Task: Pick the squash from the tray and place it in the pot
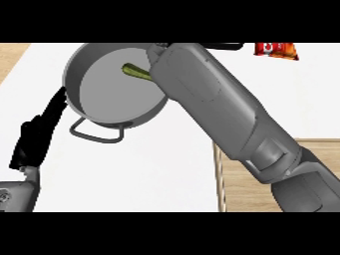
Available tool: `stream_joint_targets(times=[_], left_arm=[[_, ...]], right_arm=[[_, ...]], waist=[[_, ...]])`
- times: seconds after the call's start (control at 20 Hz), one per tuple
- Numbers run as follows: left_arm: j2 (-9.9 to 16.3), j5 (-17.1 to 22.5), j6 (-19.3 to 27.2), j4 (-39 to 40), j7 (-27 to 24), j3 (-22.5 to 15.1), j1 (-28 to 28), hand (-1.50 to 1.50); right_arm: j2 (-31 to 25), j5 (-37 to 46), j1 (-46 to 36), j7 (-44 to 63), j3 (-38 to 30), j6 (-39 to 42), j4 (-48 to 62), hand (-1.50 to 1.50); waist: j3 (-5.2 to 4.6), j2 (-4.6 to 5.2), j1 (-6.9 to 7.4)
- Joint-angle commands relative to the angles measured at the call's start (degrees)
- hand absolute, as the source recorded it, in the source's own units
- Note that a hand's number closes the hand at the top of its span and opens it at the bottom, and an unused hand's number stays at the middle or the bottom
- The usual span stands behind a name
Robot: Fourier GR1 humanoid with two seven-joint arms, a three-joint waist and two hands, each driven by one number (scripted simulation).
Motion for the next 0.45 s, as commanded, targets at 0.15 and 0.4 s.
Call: stream_joint_targets(times=[0.15,0.4], left_arm=[[1.6,1.9,-1.2,0.4,-0.4,2.8,1.6,0.0],[2.0,1.7,-0.8,0.2,-1.6,3.9,4.3,0.0]], right_arm=[[0.1,-13.8,7.6,-11.4,1.4,2.4,-7.1,-1.5],[0.1,-22.4,16.7,-22.0,6.9,0.4,-12.0,-1.5]], waist=[[0.03,-1.06,-2.51],[0.04,-1.64,-4.2]])
